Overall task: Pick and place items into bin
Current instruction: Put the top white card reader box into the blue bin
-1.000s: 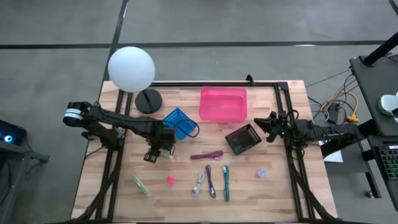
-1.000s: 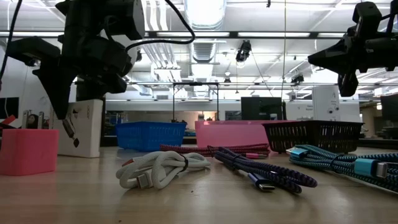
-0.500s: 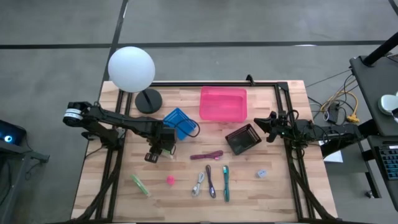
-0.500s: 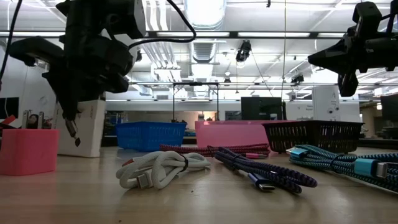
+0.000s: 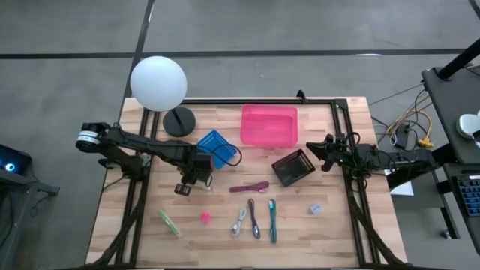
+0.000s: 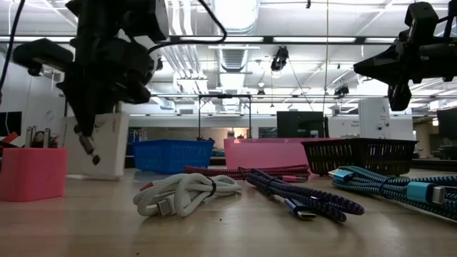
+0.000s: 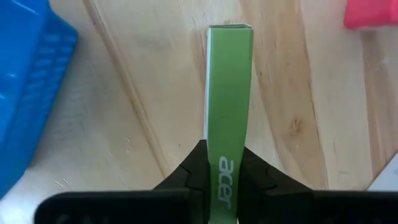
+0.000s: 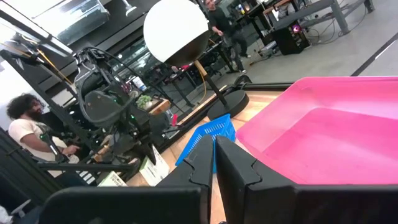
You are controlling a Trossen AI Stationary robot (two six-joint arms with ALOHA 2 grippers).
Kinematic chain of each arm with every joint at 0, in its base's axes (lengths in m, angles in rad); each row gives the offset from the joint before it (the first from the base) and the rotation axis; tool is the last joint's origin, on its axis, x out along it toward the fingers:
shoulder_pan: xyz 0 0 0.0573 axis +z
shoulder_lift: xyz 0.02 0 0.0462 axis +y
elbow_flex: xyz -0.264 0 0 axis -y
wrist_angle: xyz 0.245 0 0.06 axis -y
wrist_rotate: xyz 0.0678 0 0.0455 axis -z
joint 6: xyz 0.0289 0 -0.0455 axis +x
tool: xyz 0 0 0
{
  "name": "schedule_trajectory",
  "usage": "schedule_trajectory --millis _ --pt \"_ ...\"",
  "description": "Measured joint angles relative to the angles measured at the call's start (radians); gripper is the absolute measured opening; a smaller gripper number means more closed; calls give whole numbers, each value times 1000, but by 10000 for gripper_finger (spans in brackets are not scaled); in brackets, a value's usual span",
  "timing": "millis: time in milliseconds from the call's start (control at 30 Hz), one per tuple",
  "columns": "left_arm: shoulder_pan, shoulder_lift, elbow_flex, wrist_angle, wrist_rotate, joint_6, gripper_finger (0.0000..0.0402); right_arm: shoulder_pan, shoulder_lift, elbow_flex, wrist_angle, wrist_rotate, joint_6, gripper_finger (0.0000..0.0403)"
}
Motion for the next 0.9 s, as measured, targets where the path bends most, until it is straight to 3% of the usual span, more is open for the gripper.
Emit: schedule_trajectory --millis 367,633,900 --pt "0 -1 194 3 -28 34 21 0 0 0 0 0 0 9" --pt "3 -2 340 9 -116 239 21 0 0 0 0 0 0 9" --pt "16 0 358 5 -229 381 21 0 0 0 0 0 0 9"
